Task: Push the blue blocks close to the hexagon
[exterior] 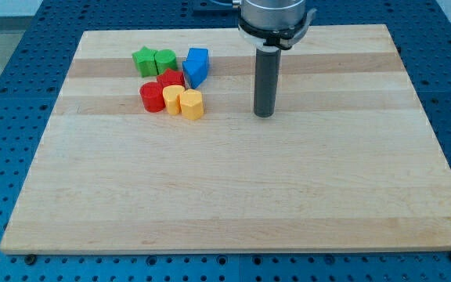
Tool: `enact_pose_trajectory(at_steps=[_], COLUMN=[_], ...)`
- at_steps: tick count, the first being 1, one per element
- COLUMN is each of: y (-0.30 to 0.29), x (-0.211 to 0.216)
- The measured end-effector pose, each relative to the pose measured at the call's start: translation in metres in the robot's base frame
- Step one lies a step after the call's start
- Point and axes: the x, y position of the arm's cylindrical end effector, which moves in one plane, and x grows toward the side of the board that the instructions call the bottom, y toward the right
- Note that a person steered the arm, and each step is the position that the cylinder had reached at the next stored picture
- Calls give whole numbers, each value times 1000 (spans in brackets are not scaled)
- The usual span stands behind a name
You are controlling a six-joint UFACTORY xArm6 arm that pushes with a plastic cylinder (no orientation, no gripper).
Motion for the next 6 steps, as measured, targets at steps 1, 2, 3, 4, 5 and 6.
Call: enact_pose_trajectory(at_steps=[1, 2, 3, 4, 5, 6], y=[0, 0, 0, 0, -6, -38], x=[0, 0, -7, -63, -115, -136])
